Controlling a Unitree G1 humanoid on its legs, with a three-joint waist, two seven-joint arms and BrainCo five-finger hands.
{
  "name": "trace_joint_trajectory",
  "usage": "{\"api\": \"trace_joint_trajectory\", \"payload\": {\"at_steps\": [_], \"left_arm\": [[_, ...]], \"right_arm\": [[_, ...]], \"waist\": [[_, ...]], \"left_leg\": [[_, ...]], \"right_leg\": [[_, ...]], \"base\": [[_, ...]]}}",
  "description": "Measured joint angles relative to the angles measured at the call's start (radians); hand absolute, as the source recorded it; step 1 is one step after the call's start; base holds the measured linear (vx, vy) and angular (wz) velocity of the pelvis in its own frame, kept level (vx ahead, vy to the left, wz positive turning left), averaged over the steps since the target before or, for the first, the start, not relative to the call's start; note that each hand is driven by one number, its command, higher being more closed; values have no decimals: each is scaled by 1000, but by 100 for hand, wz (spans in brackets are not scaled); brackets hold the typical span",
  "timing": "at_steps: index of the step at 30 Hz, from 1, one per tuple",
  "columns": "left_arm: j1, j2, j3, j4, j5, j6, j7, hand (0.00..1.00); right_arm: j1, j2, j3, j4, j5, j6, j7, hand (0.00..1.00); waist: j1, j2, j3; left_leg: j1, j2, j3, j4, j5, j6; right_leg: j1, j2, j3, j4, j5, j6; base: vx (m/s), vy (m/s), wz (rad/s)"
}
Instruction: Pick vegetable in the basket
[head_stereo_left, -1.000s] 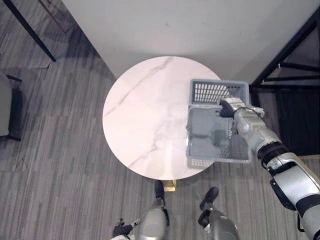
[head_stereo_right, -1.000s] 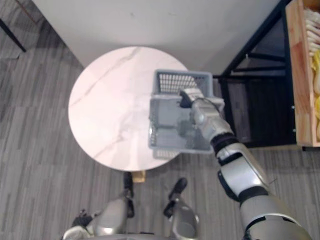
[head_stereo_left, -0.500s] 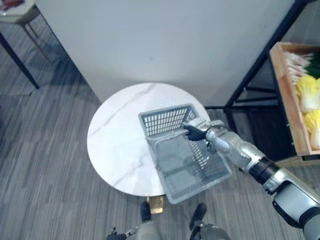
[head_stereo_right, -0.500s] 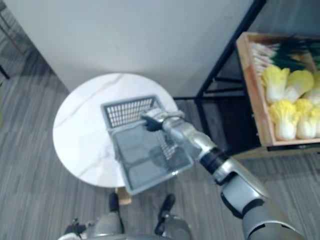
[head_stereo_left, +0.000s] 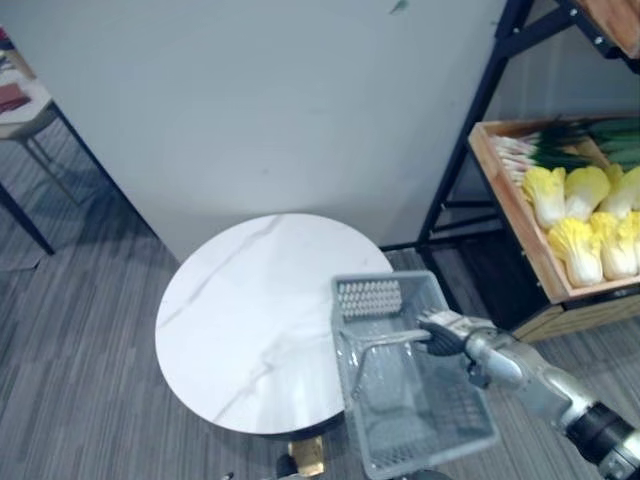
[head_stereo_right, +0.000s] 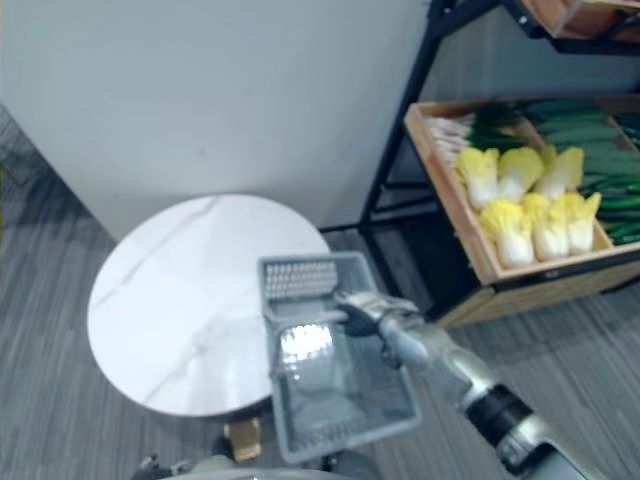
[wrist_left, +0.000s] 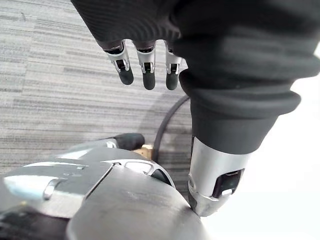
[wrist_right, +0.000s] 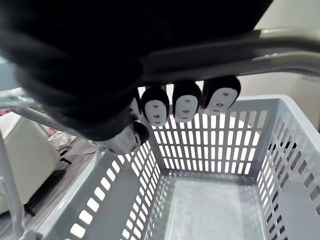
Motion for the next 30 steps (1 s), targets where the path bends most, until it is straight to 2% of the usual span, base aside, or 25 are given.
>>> {"api": "trace_joint_trajectory", "payload": {"at_steps": [1,2,3,4,5,7,10,12,13,14,15,16,17,18,19,20,21,22,24,25,26,27,29,30], "left_arm": [[0,1,0,-1,0,-4,0,0],[0,-4,0,0,-1,-8,1,0],[0,-8,0,0,-2,-10,1,0],[-1,-22,-1,-2,-2,-14,2,0],[-2,-36,-2,-1,-5,-15,4,0],[-2,-33,-12,-1,-13,-20,7,0],[-2,-22,-29,-2,-13,-20,7,0],[3,4,-67,-2,-10,-21,4,0],[0,13,-73,-2,-10,-21,2,0],[-7,22,-81,-4,-1,-22,-4,0],[-9,14,-96,-5,2,-28,-11,0],[-8,23,-99,-11,4,-30,-14,0],[-7,43,-95,-9,7,-24,-17,0],[-14,40,-88,-8,6,-24,-20,0],[-27,28,-79,13,10,-19,-22,0],[-28,28,-79,25,16,-23,-25,0],[-32,26,-83,25,37,-27,-25,0],[-36,34,-102,26,41,-25,-24,0],[-35,35,-101,33,44,-25,-26,0],[-34,36,-102,34,45,-25,-25,0],[-38,38,-104,34,46,-25,-25,0],[-43,38,-108,35,46,-24,-25,0],[-56,35,-121,37,45,-23,-26,0],[-63,25,-122,40,44,-20,-24,0]], "right_arm": [[23,-16,-8,0,0,1,-5,100],[33,-32,-8,0,-2,0,-8,100],[33,-38,-8,0,-9,0,-13,100],[34,-51,-16,1,-13,0,-24,100],[49,-52,-56,4,-21,-4,-28,100],[113,-33,-140,5,-35,-18,-47,100],[193,-3,-279,-1,-56,-24,-71,100],[211,21,-352,1,-91,-3,-99,100],[219,29,-365,1,-98,9,-107,100],[240,40,-388,8,-123,29,-111,100],[232,68,-402,40,-134,51,-113,100],[236,67,-404,49,-133,51,-114,100],[249,71,-406,52,-130,51,-120,100],[241,70,-407,52,-131,51,-125,100],[226,70,-413,53,-151,51,-138,100],[218,79,-419,53,-157,51,-138,100],[219,104,-438,47,-165,48,-139,100],[222,106,-445,54,-165,47,-141,100],[222,109,-449,58,-165,47,-141,100],[222,119,-453,57,-167,45,-141,100],[222,122,-453,57,-168,44,-140,100],[221,123,-453,57,-167,44,-140,100],[211,121,-454,50,-169,51,-140,100],[219,114,-456,50,-169,57,-140,100]], "waist": [[-1,9,1],[0,18,0],[1,25,-1],[5,47,-3],[0,63,-1],[-3,49,2],[-31,20,9],[-55,-5,18],[-62,-9,21],[-72,-12,21],[-72,41,26],[-80,39,30],[-82,3,26],[-76,-4,30],[-67,0,29],[-44,31,21],[-61,24,19],[-76,25,19],[-73,21,12],[-65,16,7],[-56,6,1],[-54,1,-2],[-50,8,-5],[-59,30,-7]], "left_leg": [[-28,16,-13,87,-43,-10],[-51,17,-82,146,-76,-12],[-61,15,-156,166,-92,-10],[-68,13,-300,185,-129,-25],[-66,12,-362,183,-167,-48],[-51,-9,-327,175,-171,-36],[-40,-50,-273,168,-170,-8],[-46,-89,-192,176,-180,23],[-56,-98,-173,196,-187,28],[-59,-96,-135,218,-192,51],[-52,-27,-64,201,-187,50],[-36,-9,-35,211,-188,48],[-21,-28,3,233,-198,42],[-19,-27,23,252,-209,60],[-16,-50,25,187,-221,117],[1,-42,38,139,-195,130],[19,-40,118,104,-161,120],[28,-39,153,105,-156,124],[27,-32,216,115,-151,119],[14,-17,261,127,-145,109],[0,-5,306,134,-133,94],[-9,2,327,136,-122,92],[-18,26,371,115,-77,56],[-15,41,372,101,-62,47]], "right_leg": [[-2,3,8,3,0,0],[-10,7,29,14,0,-1],[-20,11,44,22,0,-1],[-36,25,71,37,0,-1],[-53,34,94,52,-4,-5],[-69,19,128,69,-1,-1],[-105,-20,191,83,18,29],[-159,-45,270,90,37,58],[-163,-52,278,80,35,62],[-165,-59,271,54,-19,111],[-207,-48,150,214,-68,16],[-224,-59,81,414,-110,-47],[-208,-72,46,461,-102,-53],[-216,-66,34,462,-87,-77],[-205,-10,75,336,22,-119],[-201,3,98,310,23,-115],[-212,-39,44,473,-97,-132],[-193,-91,21,583,-179,-113],[-146,-147,22,584,-190,-111],[-111,-175,24,514,-171,-83],[-84,-186,25,394,-138,-19],[-79,-173,25,337,-134,18],[-45,-111,5,152,-126,52],[-31,-78,4,112,-109,50]], "base": [[5,15,-31],[-4,13,-43],[-39,30,-66],[-51,43,-74],[-53,73,-65],[-36,120,-44],[-27,151,-55],[-64,169,-85],[-84,184,-76],[-117,128,-104],[-46,136,-128],[5,117,-144],[54,108,-111],[-174,131,-159],[-254,98,-164],[-289,103,-189],[-110,44,-143],[-71,8,-122],[-77,-64,-114],[-94,-122,-149],[-93,-191,-129],[-100,-276,-118],[-147,-409,-99],[-126,-347,-52]]}}
